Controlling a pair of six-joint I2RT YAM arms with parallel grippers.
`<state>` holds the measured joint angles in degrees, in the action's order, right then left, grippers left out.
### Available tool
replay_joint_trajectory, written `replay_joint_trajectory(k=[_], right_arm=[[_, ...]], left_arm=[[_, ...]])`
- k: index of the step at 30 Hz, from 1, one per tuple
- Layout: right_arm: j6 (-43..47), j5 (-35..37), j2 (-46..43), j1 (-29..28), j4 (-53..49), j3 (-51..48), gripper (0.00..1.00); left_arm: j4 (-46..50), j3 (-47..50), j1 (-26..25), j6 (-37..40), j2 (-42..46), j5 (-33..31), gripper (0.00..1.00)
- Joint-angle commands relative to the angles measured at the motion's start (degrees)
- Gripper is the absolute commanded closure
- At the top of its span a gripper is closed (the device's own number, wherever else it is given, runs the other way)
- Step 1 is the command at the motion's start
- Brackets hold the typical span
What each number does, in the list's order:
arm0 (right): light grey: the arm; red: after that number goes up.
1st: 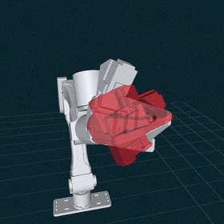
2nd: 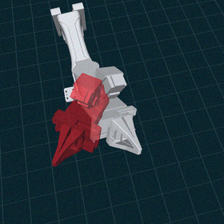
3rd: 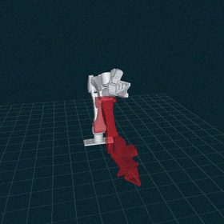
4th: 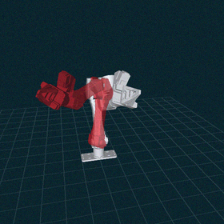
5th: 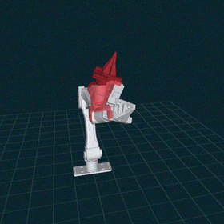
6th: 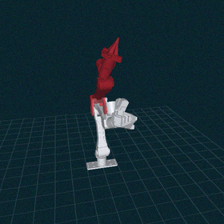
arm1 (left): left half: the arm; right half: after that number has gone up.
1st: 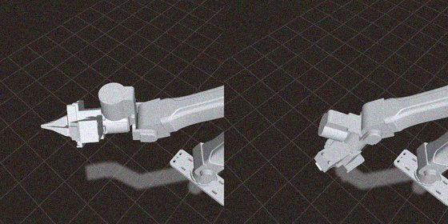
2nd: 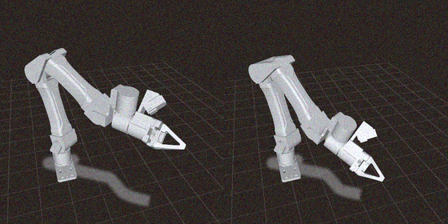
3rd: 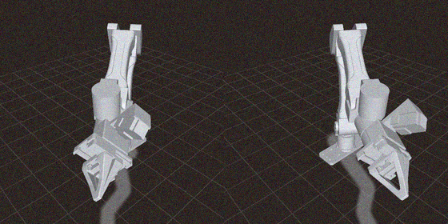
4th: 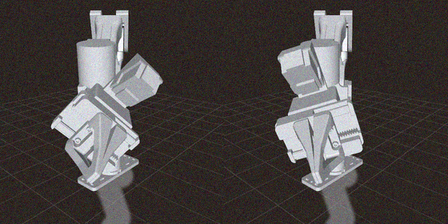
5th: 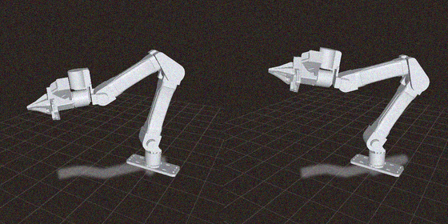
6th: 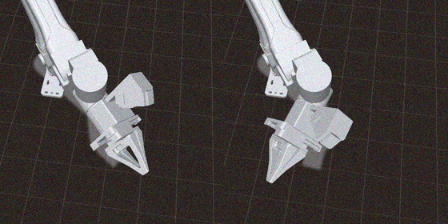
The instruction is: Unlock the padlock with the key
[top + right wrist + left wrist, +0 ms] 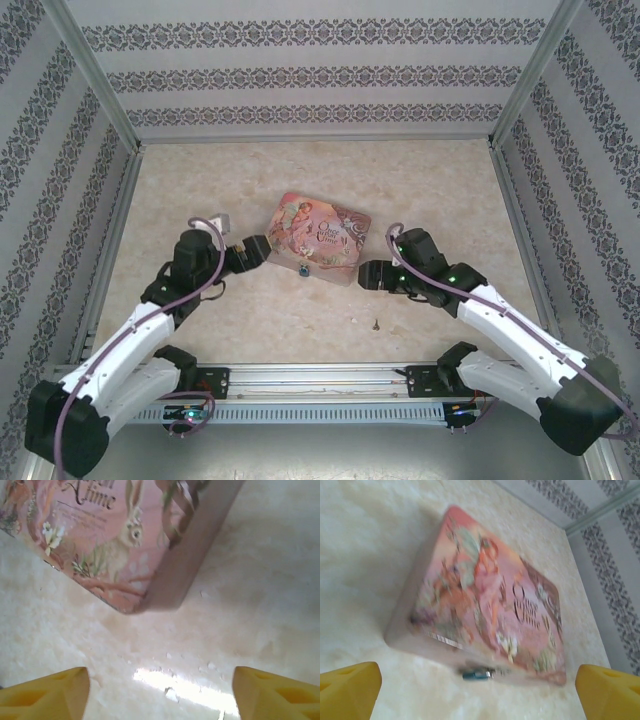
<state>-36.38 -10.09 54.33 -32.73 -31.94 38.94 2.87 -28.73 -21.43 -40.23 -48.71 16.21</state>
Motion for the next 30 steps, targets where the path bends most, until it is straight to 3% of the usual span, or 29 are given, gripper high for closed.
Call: replay_joint_trajectory(k=[1, 5, 11, 19, 30], right_arm=[[-3.8, -2.0, -1.0, 0.5, -8.2, -2.4, 0.34], [-6.8, -3.6, 0.7, -0.2, -9.9, -4.9, 0.46], [-12.7, -2.1, 5.0, -3.3, -8.7, -7.5, 0.56], [-18.0, 2.7, 6.3, -6.6, -5.6, -9.9, 0.56], [-19.1, 2.2, 10.1, -8.0, -2.1, -10.2, 0.59]], left_arm=[[-1.7, 3.7, -5.9, -4.5, 1.4, -3.4, 0.01], [-10.3, 7.8, -13.8, -7.7, -2.6, -7.8, 0.00], [-20.8, 8.4, -20.2, -9.2, -12.2, -11.6, 0.01], [-27.2, 6.7, -22.7, -10.1, -20.6, -10.9, 0.01], [-26.2, 5.5, -22.9, -8.5, -21.6, -12.3, 0.01]])
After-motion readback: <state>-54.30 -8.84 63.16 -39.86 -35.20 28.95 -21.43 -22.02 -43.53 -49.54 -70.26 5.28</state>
